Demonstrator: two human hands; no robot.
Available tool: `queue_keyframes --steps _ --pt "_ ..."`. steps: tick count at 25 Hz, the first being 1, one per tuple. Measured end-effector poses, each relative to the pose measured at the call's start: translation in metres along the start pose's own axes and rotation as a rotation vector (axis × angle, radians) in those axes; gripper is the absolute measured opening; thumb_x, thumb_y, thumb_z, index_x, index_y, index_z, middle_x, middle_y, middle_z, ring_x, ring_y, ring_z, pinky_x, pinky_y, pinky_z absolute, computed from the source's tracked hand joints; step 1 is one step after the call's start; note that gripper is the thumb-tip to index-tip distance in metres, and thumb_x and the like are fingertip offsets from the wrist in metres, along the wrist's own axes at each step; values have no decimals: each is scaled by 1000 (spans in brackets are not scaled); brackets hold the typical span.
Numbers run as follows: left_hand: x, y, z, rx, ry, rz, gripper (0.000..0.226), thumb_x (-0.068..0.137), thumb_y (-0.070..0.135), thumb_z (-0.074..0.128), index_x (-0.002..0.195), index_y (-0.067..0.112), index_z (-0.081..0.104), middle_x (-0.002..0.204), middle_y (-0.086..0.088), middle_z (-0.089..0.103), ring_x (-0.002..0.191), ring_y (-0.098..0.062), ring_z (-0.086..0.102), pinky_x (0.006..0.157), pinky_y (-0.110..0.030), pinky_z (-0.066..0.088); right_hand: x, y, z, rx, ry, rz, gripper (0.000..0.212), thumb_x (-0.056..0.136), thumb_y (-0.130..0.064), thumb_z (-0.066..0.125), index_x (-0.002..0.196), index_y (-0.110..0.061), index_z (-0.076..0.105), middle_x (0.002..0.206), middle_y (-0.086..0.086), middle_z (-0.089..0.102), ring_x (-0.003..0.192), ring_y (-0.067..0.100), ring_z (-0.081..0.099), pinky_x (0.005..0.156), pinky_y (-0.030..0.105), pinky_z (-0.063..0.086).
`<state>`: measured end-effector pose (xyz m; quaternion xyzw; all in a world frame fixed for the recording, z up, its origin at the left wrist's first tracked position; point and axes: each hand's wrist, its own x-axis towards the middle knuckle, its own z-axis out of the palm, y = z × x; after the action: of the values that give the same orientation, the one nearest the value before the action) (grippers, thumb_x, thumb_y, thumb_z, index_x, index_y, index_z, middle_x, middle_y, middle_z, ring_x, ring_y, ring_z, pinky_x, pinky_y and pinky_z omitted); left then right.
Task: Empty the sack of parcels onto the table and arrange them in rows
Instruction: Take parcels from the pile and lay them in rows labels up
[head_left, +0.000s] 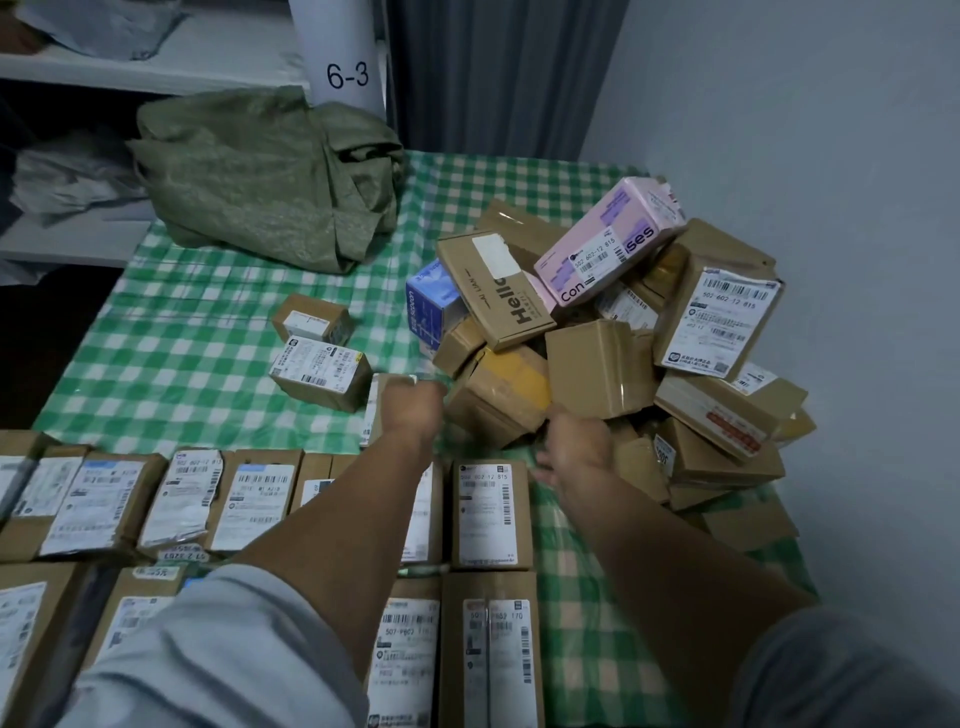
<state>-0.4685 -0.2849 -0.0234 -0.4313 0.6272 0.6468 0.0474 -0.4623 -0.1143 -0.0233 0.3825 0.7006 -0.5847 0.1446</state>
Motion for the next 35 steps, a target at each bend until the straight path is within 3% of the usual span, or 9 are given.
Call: queue_keyframes --steps 2,4,8,12,17,22,26,30,35 --pt "-8 9 15 -77 -83 -27 27 88 14 70 113 11 60 97 -2 61 90 -22 58 89 -44 54 0 -11 -9 144 108 20 58 87 -46 62 131 -13 44 108 9 62 87 30 66 71 45 63" --pt "-12 10 34 -66 -154 -48 39 86 22 76 117 15 54 108 -3 60 107 -27 57 101 -50 49 7 -23 -19 217 196 29 68 90 -54 60 139 -14 35 115 11 59 91 30 62 81 50 61" --pt "-3 -2 60 83 -129 5 67 82 27 79 139 13 47 128 -11 59 117 -35 57 101 -52 51 29 -37 -33 76 306 21 84 91 -63 54 148 -6 27 138 23 51 114 43 55 100 55 47" --pt "19 -12 66 196 -72 15 59 82 23 73 136 15 51 127 -16 60 109 -37 61 96 -54 54 43 -45 -38 -141 349 -68 76 97 -53 52 153 -8 25 154 22 36 136 42 41 111 50 32" --pt "16 1 54 265 101 90 43 84 15 60 126 10 58 122 -16 62 110 -39 61 96 -50 53 34 -51 -24 -284 372 -169 69 96 -49 53 149 -10 33 152 19 33 137 38 34 109 50 33" --pt "5 49 55 62 194 338 20 81 24 70 95 18 58 99 -8 69 99 -32 65 87 -41 54 19 -88 -18 -348 406 -639 51 90 -30 65 136 -17 48 141 10 44 133 30 37 108 41 32" --pt "9 70 65 47 286 339 35 85 31 73 103 14 49 122 -15 59 116 -34 58 97 -44 50 17 -156 -16 -267 399 -799 57 86 -27 70 137 -18 46 141 8 43 133 27 37 107 38 34" --pt "16 84 70 115 413 233 62 83 42 75 124 5 47 134 -19 47 131 -36 40 104 -43 37 28 -211 -17 -407 444 -940 69 81 -21 72 142 -14 41 147 12 36 135 29 33 111 40 37" --pt "30 87 77 184 297 66 75 85 43 72 141 8 38 144 -21 40 131 -40 43 107 -47 40 54 -244 -24 -754 340 -762 86 82 -36 71 152 -16 25 157 20 23 146 38 20 116 44 29"
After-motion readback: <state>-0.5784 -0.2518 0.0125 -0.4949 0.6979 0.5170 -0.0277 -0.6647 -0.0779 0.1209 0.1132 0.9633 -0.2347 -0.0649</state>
